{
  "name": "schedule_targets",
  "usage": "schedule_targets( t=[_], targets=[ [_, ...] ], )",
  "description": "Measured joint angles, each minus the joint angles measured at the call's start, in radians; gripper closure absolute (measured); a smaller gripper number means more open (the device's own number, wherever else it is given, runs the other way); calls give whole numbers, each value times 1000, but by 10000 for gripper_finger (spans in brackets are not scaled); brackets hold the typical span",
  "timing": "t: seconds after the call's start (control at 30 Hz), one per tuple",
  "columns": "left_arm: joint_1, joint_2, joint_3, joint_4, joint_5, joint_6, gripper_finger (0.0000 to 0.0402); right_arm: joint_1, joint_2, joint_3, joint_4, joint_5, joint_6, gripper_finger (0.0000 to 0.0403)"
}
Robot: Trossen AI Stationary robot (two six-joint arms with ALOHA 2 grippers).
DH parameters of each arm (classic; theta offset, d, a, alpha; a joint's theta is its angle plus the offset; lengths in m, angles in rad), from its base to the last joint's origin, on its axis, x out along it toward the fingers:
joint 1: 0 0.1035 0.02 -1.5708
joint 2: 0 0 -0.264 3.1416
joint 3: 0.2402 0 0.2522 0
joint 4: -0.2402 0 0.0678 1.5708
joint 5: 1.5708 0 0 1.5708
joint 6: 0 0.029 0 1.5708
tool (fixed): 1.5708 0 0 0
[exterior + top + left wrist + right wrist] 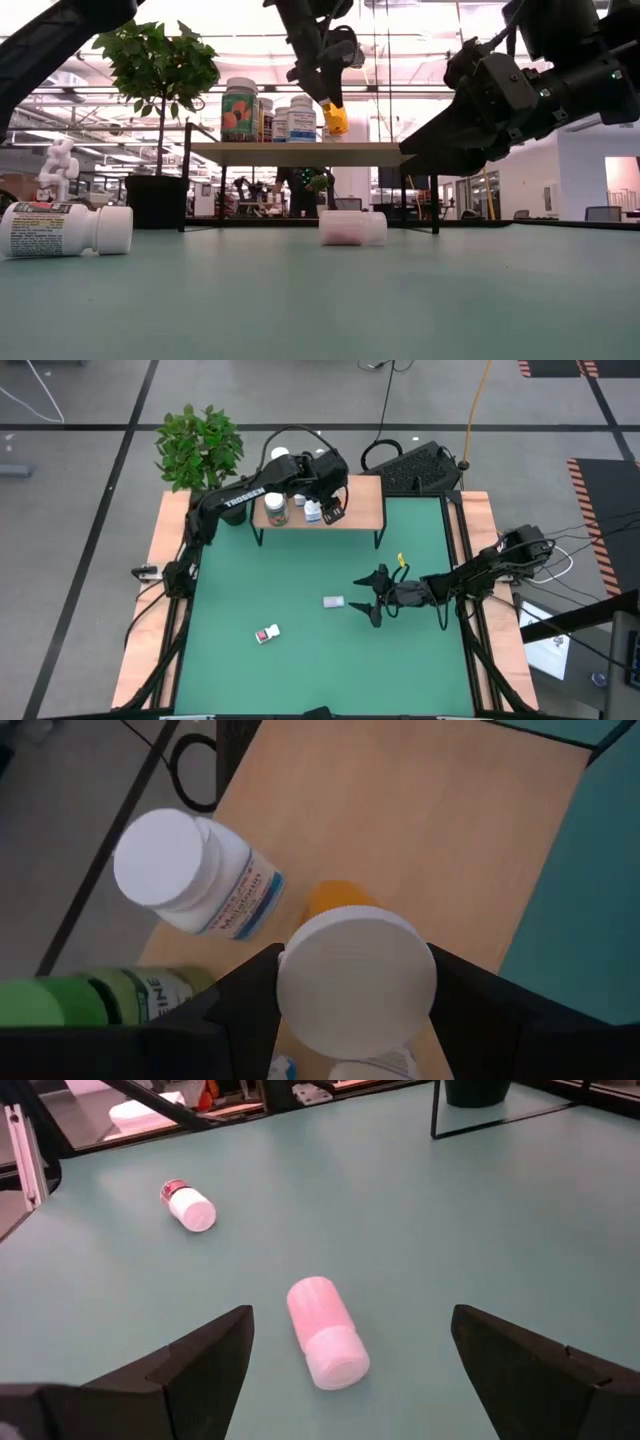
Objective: Pick and place medicine bottles onto shelf by color
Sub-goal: Put the orange pill bottle on the shelf
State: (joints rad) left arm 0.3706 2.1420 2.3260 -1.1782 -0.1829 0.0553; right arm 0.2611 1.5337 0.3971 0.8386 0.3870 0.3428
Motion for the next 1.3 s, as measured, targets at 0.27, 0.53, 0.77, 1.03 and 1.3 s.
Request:
schedule_targets(
  t=[0.27, 0.53, 0.77, 1.03, 1.3],
  targets=[
    [0, 0, 0, 4, 0, 43, 177, 0, 0, 0, -24, -1, 30, 67],
    [-2, -1, 0, 6, 0, 42, 176, 0, 0, -5, -28, -25, 50, 67],
    [-4, 4, -32, 28, 1, 59, 176, 0, 0, -5, -29, -25, 50, 67],
    [-4, 3, -83, 29, 1, 60, 176, 0, 0, -5, -29, -25, 50, 67],
    [-4, 3, -91, 44, 0, 68, 176, 0, 0, -5, -29, -26, 50, 67]
  ],
)
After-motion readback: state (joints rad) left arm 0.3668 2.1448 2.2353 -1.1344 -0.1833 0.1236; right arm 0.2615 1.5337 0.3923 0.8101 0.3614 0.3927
